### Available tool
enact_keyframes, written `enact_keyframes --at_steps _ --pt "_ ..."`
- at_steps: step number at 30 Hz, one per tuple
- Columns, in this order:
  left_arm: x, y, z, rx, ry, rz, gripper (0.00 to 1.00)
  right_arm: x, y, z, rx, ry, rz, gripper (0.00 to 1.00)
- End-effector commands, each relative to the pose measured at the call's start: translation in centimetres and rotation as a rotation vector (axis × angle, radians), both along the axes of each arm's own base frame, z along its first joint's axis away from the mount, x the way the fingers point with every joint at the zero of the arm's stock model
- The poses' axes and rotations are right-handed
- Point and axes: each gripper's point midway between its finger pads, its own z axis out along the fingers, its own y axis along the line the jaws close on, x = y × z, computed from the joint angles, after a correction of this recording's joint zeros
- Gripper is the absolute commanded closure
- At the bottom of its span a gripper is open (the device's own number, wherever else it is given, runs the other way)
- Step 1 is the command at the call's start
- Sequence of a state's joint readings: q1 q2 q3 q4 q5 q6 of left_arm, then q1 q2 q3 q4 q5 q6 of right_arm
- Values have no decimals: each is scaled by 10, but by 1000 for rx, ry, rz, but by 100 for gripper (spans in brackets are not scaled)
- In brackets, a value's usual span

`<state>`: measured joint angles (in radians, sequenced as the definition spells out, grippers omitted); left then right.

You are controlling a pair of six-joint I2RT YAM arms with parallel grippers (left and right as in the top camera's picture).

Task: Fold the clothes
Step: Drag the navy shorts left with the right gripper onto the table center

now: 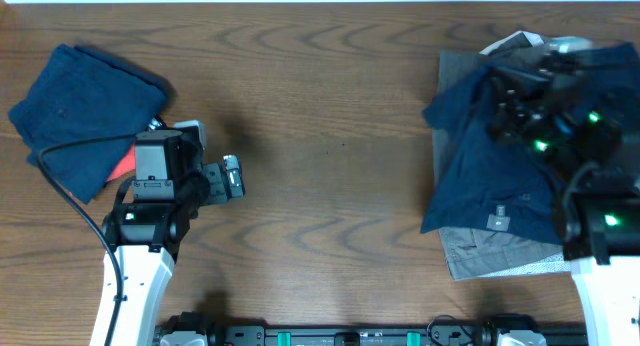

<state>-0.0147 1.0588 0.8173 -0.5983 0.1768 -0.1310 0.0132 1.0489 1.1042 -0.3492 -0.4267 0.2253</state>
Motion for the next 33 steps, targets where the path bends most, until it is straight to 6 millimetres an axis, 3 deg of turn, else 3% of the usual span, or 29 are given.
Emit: enact_keyframes --at_steps 1,6,9,11,12,13,15,17,20,26,33 --pt "12 2 14 -1 -62 11 2 -2 51 -3 87 41 194 99" --pt "22 2 24 -2 -119 11 2 15 124 11 137 -83 369 99" --pt "23 2 25 -2 -126 11 2 38 147 8 134 -149 349 93" --pt "23 2 25 -2 -125 10 2 59 145 -17 104 -101 250 78" --pt "23 2 25 -2 -125 10 2 68 141 -35 81 -55 202 64" --pt "23 2 25 -2 -125 10 2 75 137 -52 59 -7 166 44" --pt "22 0 24 -8 -121 5 2 83 121 -91 1 106 80 1" --pt "21 -6 24 -33 -115 -17 2 85 91 -126 -79 227 -43 1" --pt "15 -22 23 -108 -95 -79 2 76 35 -161 -203 372 -238 1" --pt "1 -50 17 -291 -21 -122 2 38 -56 -193 -317 602 -465 1" --pt "-12 -81 -11 -391 143 -76 2 3 -107 -213 -330 780 -572 1"
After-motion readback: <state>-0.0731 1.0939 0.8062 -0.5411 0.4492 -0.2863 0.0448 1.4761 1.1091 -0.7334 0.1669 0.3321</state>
